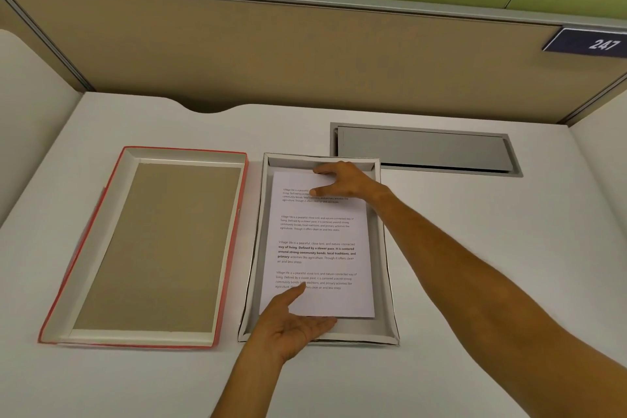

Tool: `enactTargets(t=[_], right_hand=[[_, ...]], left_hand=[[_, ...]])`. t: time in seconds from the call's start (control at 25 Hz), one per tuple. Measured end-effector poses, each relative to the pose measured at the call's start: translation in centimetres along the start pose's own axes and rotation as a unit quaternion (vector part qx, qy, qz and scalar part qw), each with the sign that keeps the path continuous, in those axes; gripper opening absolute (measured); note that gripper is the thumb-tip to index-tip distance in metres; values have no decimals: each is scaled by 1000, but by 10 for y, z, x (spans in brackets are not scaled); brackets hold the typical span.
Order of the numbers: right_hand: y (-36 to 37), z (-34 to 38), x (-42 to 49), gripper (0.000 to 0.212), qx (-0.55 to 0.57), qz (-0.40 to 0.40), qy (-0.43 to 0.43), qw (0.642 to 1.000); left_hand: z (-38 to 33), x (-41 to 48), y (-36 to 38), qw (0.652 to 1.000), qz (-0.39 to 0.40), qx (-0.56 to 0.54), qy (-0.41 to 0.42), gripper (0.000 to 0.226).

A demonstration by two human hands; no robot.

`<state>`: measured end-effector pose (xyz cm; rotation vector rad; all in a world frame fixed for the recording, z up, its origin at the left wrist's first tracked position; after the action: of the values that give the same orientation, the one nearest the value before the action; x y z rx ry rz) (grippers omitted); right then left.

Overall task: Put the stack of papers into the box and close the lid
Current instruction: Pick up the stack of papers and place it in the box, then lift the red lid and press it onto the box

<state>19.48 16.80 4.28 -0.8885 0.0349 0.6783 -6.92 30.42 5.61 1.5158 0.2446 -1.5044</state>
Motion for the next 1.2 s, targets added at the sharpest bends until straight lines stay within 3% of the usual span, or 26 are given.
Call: enactTargets(t=[0.12,0.28,0.36,0.44,0.52,0.64,0.76,0.84,0.96,1.0,1.12,1.2], right_hand=[[-3,1,0,70,2,13,-2,1000],[-15,14,-1,72,35,8,-18,999],[-18,31,-2,73,63,-12,-31,997],[-13,56,-2,73,93,-55,-34,994],[0,82,-4,70,167,-134,-11,977],[39,118,-14,62,332,-216,48,917],[86,147,-20,61,400,-206,91,888],[112,159,-18,60,376,-200,115,898],[140,166,-13,30,326,-208,135,912],[145,168,-12,28,317,-210,139,915],[160,168,-4,48,273,-203,140,930],[165,169,-2,33,241,-184,152,941]], left_hand=[[0,-5,-3,1000,3,25,-7,24],[-3,-18,-12,994,-5,108,-13,55],[-19,-31,-14,988,5,146,42,64],[-51,-50,-16,968,1,186,169,61],[-94,-73,-16,914,-45,230,332,51],[-160,-109,-24,769,-199,298,529,37],[-218,-130,-48,585,-399,370,602,37],[-247,-139,-72,497,-511,396,579,44],[-273,-144,-102,454,-588,431,512,55],[-278,-144,-109,449,-596,445,494,58],[-288,-142,-122,444,-609,468,461,57],[-290,-139,-128,437,-606,478,461,45]])
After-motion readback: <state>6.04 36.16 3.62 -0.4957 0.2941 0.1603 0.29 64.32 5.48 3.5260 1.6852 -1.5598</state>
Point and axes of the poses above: each hand's wrist, its own x-axis towards the middle knuckle, its own y-axis out of the palm, z = x × y, the point moved 2 cm from there along x, towards the middle knuckle, and after that the axes turned 9 degrees about -y, right-handed, at the moved point
